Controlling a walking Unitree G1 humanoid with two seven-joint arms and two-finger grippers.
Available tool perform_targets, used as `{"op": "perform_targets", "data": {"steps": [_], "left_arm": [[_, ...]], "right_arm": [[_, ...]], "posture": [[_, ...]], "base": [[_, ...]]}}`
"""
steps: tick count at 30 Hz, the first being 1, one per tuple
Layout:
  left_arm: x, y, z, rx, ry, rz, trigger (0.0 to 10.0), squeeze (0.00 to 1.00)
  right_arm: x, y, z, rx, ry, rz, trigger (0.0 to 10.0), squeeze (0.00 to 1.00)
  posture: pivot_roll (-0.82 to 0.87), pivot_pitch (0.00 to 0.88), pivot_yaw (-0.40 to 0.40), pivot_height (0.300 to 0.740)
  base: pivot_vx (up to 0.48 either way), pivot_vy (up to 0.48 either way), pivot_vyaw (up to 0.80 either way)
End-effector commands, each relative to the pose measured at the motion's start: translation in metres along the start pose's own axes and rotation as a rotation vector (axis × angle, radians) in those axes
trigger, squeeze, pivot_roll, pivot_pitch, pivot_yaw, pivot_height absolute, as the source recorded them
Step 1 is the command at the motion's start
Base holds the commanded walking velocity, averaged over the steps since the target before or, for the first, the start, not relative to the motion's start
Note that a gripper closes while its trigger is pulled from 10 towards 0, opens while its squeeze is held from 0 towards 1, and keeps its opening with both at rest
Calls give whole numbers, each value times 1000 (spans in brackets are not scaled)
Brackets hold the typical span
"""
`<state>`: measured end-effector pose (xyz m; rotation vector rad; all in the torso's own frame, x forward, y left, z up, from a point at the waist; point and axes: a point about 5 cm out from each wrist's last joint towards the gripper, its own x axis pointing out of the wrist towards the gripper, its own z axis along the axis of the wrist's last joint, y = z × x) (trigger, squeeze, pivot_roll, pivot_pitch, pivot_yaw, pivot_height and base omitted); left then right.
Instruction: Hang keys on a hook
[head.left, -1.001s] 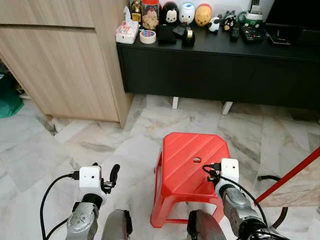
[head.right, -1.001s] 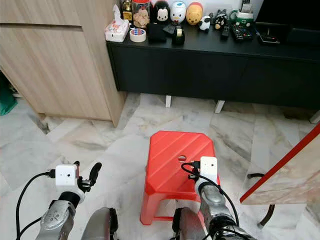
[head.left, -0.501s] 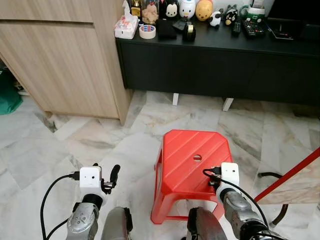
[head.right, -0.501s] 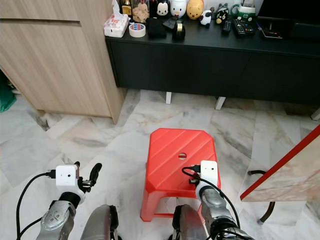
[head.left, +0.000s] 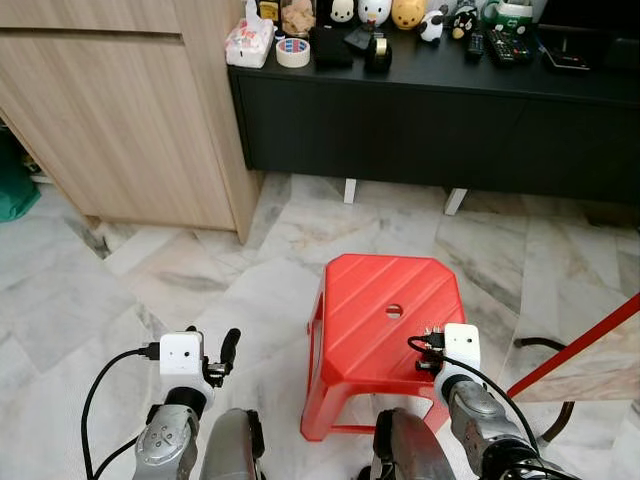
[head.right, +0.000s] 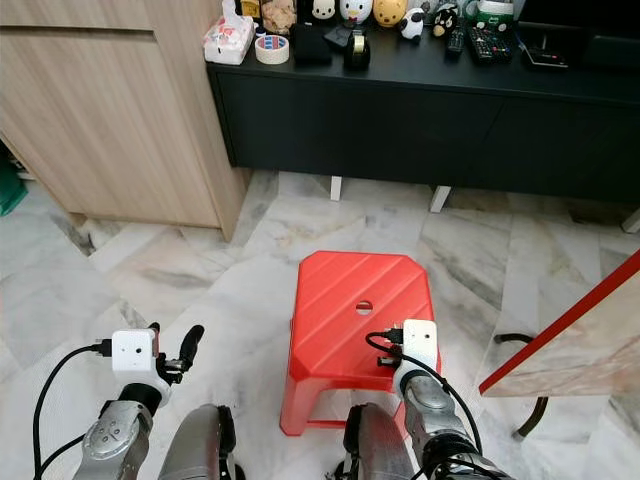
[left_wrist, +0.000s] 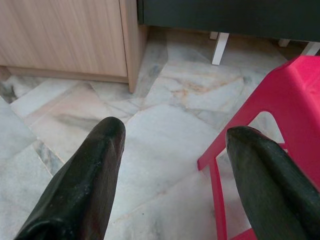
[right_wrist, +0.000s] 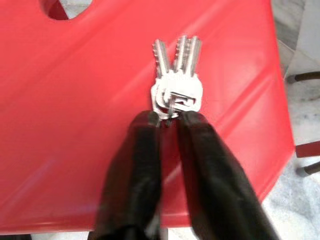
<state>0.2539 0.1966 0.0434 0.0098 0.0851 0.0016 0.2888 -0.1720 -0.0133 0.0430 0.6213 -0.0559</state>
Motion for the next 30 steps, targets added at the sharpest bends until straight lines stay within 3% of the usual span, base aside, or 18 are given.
{"op": "perform_targets", "data": {"steps": [1, 18, 24, 30], "left_arm": [[-4, 1, -4, -2, 19, 3, 10000, 0], [-6, 3, -8, 1, 34, 7, 10000, 0], [-5, 8, -13, 13, 51, 33, 10000, 0], [-1, 9, -19, 23, 72, 40, 10000, 0]], "right_arm": [[-1, 0, -7, 11, 24, 1, 0, 0], [-2, 1, -9, 16, 21, 5, 0, 0], [-2, -7, 19, 72, -188, -26, 0, 0], [-5, -18, 31, 87, -288, -82, 0, 0]], "posture": [[101, 194, -60, 600], [105, 186, -58, 600], [101, 135, -77, 600], [92, 83, -81, 600]], "base": [[0, 0, 0], [0, 0, 0], [0, 0, 0], [0, 0, 0]]}}
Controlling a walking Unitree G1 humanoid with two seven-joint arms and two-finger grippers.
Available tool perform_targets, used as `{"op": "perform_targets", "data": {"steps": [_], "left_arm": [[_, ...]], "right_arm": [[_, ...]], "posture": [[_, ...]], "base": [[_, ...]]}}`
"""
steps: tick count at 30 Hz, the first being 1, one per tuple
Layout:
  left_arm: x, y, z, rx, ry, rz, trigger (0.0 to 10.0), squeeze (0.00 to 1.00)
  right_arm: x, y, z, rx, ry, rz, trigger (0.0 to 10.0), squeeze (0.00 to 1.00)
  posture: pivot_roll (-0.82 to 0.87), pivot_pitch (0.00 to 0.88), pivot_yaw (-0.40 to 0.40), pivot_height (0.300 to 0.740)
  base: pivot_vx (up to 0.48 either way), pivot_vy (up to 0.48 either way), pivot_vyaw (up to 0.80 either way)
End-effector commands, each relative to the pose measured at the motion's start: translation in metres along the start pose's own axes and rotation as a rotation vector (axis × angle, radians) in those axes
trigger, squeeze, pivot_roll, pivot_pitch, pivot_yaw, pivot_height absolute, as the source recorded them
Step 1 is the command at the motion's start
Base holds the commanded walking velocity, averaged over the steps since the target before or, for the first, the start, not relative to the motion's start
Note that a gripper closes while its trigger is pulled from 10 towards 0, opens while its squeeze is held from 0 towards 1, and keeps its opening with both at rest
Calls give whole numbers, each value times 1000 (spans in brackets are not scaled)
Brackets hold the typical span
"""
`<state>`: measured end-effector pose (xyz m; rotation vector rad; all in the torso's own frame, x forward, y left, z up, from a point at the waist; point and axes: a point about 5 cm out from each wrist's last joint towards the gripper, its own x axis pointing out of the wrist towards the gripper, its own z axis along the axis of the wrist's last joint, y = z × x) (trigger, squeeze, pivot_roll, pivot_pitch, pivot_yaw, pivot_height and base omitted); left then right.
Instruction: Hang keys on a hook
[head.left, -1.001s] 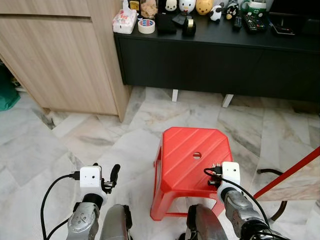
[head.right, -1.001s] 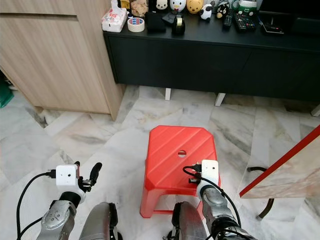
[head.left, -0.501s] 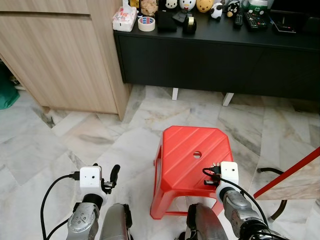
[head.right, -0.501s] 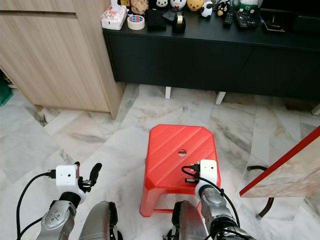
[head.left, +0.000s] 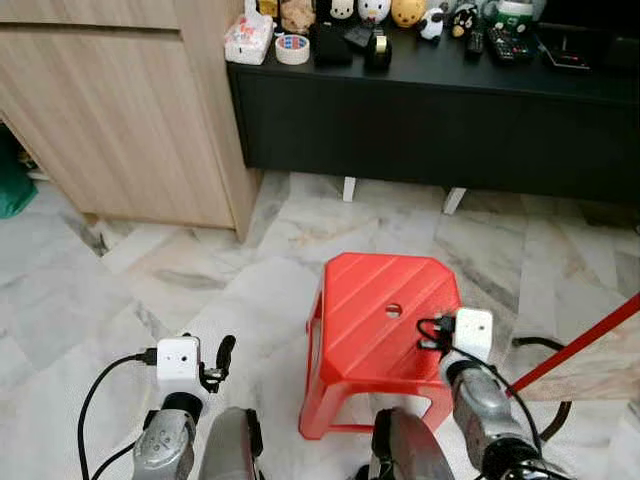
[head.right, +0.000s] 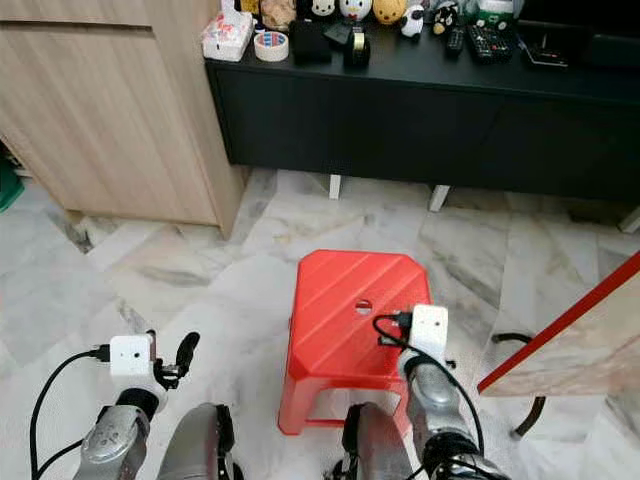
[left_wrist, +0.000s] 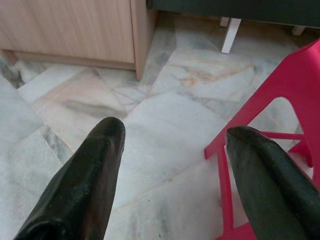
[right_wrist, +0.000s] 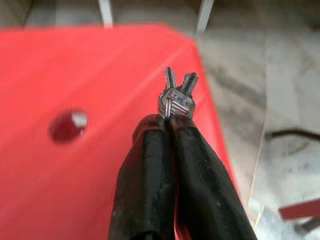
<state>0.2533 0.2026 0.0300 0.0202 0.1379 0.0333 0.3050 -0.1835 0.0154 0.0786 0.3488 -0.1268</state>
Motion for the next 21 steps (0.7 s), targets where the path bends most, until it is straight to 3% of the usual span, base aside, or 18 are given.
{"op": "perform_targets", "data": {"steps": [1, 8, 9, 10, 11, 12, 13, 16, 21], "left_arm": [[-1, 3, -6, 16, 23, 10, 10000, 0], [1, 7, -15, 23, 59, 23, 10000, 0], [2, 9, -15, 23, 63, 28, 10000, 0], [3, 12, -17, 26, 72, 35, 10000, 0], [3, 12, -18, 26, 75, 38, 10000, 0], [4, 14, -21, 31, 90, 40, 10000, 0], [3, 15, -24, 42, 106, 38, 10000, 0], [2, 15, -28, 44, 123, 38, 10000, 0], [1, 20, -31, 46, 135, 50, 10000, 0]], "right_arm": [[-2, -9, 1, 24, -35, -40, 0, 0], [-3, -6, 7, 11, -95, 7, 0, 0], [-4, -5, 7, 9, -97, 25, 1373, 0], [-5, -5, 4, 12, -74, 52, 10000, 0], [-5, -6, 2, 14, -57, 58, 10000, 0], [-6, -15, -13, -56, 67, 14, 10000, 0], [-8, -24, -20, -69, 118, -21, 10000, 0], [-8, -29, -17, -38, 97, -30, 10000, 0], [-5, -25, 5, 10, -47, 12, 10000, 0]], "posture": [[91, 78, -81, 600], [79, 16, -77, 600], [77, 2, -77, 600], [72, 0, -72, 600], [72, 0, -72, 600], [65, 0, -67, 600], [62, 0, -64, 600], [67, 0, -61, 600], [65, 0, -56, 600]], "base": [[0, 0, 0], [0, 0, 0], [0, 0, 0], [0, 0, 0], [0, 0, 0], [0, 0, 0], [0, 0, 0], [0, 0, 0], [0, 0, 0]]}}
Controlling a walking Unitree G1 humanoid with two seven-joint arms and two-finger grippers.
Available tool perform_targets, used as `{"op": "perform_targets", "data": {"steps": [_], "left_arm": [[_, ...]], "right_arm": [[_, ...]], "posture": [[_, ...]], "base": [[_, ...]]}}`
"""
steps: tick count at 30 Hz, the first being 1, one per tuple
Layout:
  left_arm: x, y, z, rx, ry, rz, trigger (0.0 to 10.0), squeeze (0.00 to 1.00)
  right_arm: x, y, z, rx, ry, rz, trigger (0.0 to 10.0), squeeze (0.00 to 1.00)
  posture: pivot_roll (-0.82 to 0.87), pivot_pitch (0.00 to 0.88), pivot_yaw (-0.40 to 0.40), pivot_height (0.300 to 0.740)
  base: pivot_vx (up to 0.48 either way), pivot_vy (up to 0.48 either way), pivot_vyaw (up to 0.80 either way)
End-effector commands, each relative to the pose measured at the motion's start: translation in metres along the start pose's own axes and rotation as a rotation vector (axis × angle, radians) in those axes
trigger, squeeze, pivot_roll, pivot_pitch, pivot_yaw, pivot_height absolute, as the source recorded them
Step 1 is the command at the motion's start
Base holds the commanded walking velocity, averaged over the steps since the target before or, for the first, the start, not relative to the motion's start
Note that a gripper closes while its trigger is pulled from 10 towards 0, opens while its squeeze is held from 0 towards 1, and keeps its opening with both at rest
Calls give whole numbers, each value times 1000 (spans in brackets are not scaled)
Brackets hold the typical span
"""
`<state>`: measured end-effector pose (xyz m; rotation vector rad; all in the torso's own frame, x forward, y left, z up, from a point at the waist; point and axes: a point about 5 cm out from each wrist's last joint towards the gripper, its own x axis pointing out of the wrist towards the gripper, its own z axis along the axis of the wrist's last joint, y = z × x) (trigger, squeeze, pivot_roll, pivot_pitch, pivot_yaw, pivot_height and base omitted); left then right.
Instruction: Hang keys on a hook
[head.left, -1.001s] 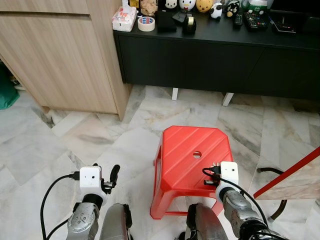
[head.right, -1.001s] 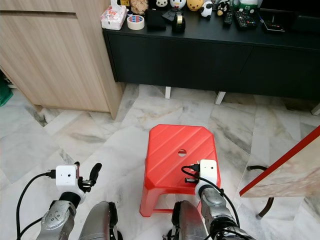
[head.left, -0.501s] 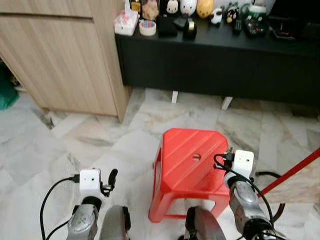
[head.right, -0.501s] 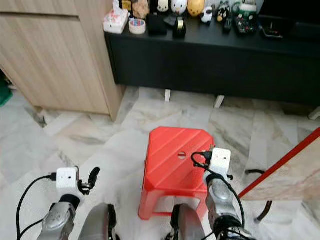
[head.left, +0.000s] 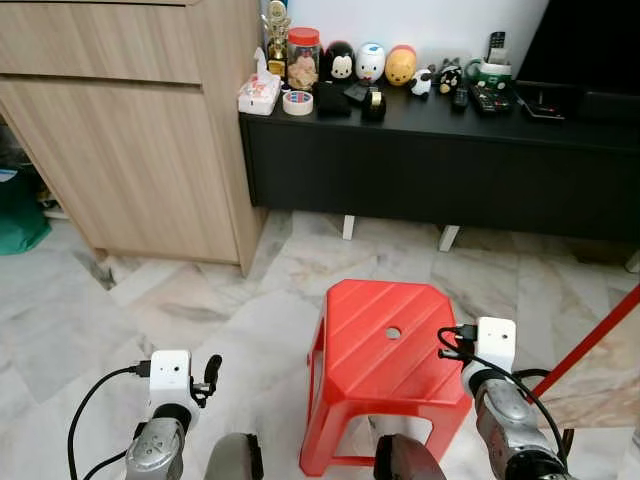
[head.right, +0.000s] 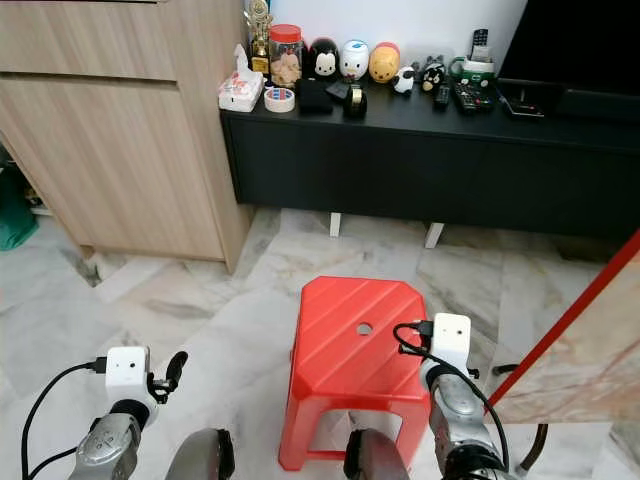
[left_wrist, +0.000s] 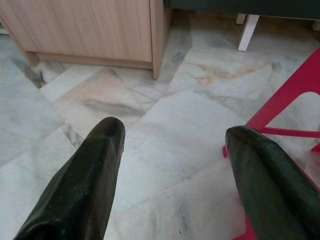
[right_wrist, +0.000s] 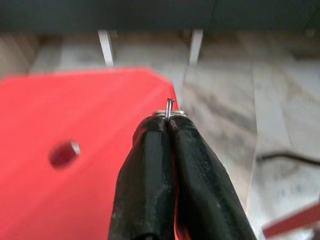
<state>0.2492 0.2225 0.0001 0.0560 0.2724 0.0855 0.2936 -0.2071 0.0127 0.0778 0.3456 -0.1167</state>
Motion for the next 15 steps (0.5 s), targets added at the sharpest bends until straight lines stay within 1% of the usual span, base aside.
{"op": "perform_targets", "data": {"steps": [1, 3, 4, 5, 7, 10, 14, 15], "left_arm": [[0, 3, -2, 13, 7, 6, 10000, 0], [0, 5, -4, 13, 13, 13, 10000, 0], [0, 7, -6, 13, 22, 20, 10000, 0], [-1, 8, -8, 12, 34, 26, 10000, 0], [-2, 8, -11, 10, 46, 31, 10000, 0], [-7, 11, -22, 6, 97, 48, 10000, 0], [-10, 12, -29, 5, 131, 53, 10000, 0], [-13, 13, -35, 2, 166, 57, 10000, 0]], "right_arm": [[2, 0, 14, 28, -78, -9, 10000, 0], [2, -1, 17, 20, -96, -25, 10000, 0], [2, -2, 20, 10, -123, -54, 10000, 0], [1, 0, 23, -3, -155, -60, 10000, 0], [1, 2, 25, -13, -179, -57, 10000, 0], [-1, 6, 30, 1, -227, -66, 10000, 0], [-4, 9, 33, 7, -255, -54, 10000, 0], [-6, 12, 33, 7, -271, -43, 10000, 0]], "posture": [[64, 0, -59, 600], [64, 0, -59, 600], [62, 0, -60, 600], [65, 0, -60, 600], [69, 0, -59, 600], [62, 0, -53, 600], [58, 0, -50, 600], [53, 0, -48, 600]], "base": [[0, 0, 0], [0, 0, 0], [0, 0, 0], [0, 0, 0], [0, 0, 0], [0, 0, 0], [0, 0, 0], [0, 0, 0]]}}
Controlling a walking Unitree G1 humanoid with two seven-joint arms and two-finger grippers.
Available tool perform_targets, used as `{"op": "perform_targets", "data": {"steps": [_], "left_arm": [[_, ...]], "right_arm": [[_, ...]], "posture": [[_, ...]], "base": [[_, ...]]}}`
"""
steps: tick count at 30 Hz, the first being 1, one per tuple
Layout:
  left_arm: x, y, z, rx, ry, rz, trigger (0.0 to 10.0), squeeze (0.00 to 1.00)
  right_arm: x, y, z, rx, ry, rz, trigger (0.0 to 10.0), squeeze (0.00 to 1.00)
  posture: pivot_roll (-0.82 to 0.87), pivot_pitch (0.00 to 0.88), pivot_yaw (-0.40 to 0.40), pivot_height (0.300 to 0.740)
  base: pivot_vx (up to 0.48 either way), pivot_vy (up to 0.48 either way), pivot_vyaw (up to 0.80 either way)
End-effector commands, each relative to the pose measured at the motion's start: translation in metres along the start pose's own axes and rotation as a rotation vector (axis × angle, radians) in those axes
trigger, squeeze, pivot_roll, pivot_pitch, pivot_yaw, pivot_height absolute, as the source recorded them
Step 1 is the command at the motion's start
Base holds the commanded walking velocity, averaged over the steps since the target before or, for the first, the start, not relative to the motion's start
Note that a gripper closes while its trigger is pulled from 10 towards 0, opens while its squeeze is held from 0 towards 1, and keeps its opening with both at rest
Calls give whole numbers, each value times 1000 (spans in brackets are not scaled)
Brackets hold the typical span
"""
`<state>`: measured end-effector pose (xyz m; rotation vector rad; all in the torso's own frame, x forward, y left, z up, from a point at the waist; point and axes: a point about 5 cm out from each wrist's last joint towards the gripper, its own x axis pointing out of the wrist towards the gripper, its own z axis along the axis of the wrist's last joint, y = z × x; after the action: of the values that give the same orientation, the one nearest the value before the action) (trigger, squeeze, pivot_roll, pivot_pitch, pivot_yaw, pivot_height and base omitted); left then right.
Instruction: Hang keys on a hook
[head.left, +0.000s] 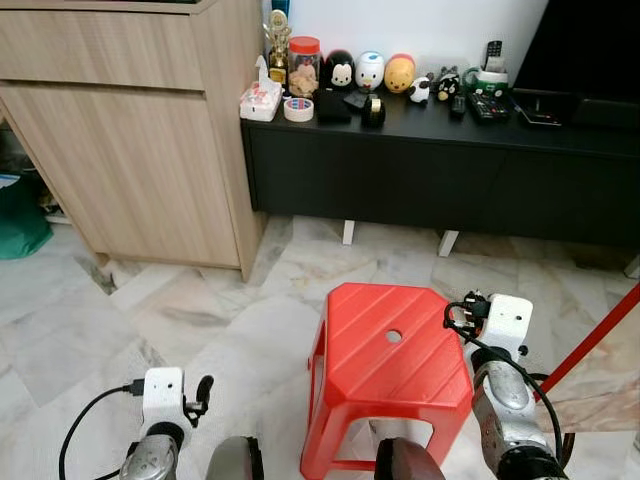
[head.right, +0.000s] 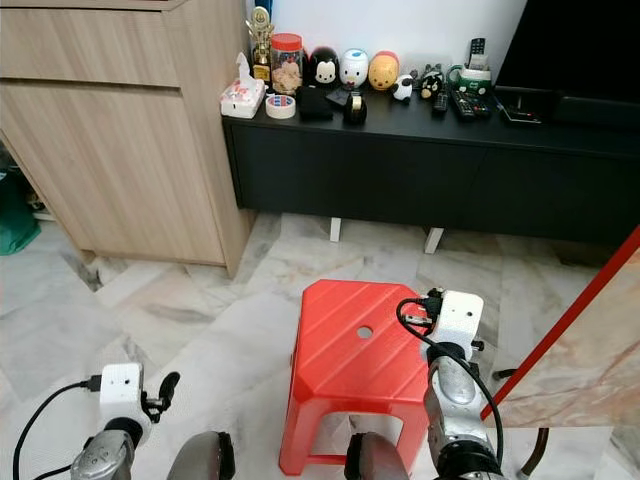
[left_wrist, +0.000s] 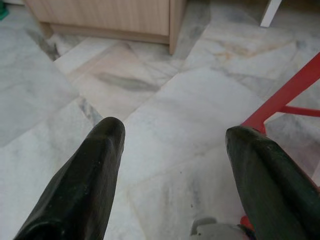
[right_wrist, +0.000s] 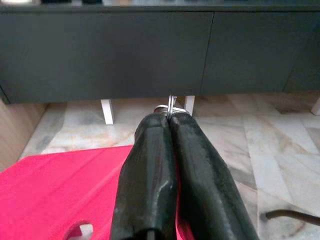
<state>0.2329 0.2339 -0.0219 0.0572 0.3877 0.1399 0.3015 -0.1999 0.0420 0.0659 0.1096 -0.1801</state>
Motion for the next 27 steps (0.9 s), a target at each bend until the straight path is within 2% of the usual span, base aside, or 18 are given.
{"op": "perform_targets", "data": {"steps": [1, 7, 12, 14, 17, 24, 27], "left_arm": [[-4, 2, -10, 4, 49, 6, 10000, 0], [-13, 0, -31, -3, 150, 29, 10000, 0], [-17, 0, -39, -5, 186, 38, 10000, 0], [-28, 2, -55, 2, 261, 44, 10000, 0], [-37, 4, -67, 4, 313, 54, 10000, 0], [-42, 10, -73, 12, 349, 96, 10000, 0], [-42, 11, -73, 16, 352, 91, 10000, 0]], "right_arm": [[-2, 2, 4, -3, -33, 12, 10000, 0], [-6, 2, -3, -17, -7, 1, 10000, 0], [-6, -1, -3, -5, -1, -13, 10000, 0], [-6, -4, -4, -10, 11, -24, 10000, 0], [-6, -3, -5, -1, 16, -21, 10000, 0], [-6, 9, -7, -9, 28, 27, 10000, 0], [-7, 11, -7, -10, 26, 42, 10000, 0]], "posture": [[53, 0, -48, 600], [40, 0, -49, 633], [37, 0, -50, 663], [32, 0, -48, 678], [35, 0, -49, 698], [37, 0, -33, 737], [32, 0, -24, 737]], "base": [[0, 0, 0], [0, 0, 0], [0, 0, 0], [0, 0, 0], [0, 0, 0], [0, 0, 0], [0, 0, 0]]}}
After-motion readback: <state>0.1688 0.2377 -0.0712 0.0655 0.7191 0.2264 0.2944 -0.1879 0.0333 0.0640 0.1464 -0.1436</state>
